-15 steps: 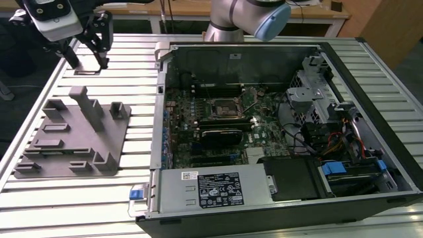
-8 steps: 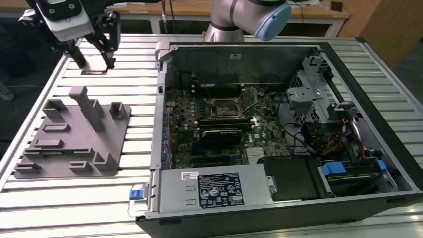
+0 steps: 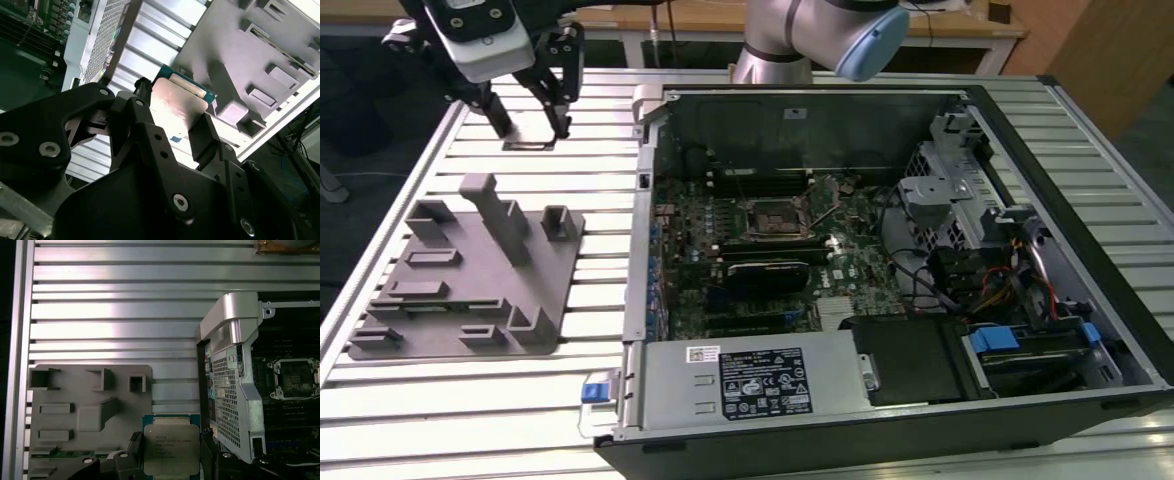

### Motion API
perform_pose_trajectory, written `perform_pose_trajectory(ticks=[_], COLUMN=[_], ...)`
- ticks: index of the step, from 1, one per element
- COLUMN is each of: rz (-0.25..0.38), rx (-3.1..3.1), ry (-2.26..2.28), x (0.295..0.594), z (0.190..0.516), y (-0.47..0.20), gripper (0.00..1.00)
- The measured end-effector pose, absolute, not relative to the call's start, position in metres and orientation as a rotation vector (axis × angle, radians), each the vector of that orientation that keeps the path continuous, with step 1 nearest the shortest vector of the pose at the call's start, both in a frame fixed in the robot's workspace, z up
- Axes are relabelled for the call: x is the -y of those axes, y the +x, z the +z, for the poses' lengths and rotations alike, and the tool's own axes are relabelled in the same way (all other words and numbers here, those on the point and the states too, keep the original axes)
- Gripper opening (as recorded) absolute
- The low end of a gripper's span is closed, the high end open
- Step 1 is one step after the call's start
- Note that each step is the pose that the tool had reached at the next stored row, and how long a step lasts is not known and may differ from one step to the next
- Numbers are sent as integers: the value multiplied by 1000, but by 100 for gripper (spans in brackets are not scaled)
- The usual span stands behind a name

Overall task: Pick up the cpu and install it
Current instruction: 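Pick up the cpu and move it towards the insertion slot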

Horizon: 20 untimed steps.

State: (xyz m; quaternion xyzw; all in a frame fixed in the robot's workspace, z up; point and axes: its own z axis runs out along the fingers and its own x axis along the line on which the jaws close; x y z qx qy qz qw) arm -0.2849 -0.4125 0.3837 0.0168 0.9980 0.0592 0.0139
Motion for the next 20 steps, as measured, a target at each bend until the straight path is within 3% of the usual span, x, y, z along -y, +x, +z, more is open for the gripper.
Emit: perform_pose_trajectory(ticks=[20], rz=[184], rx=[-3108], ry=[52], x=[411], z=[384], y=[-239], gripper=[54])
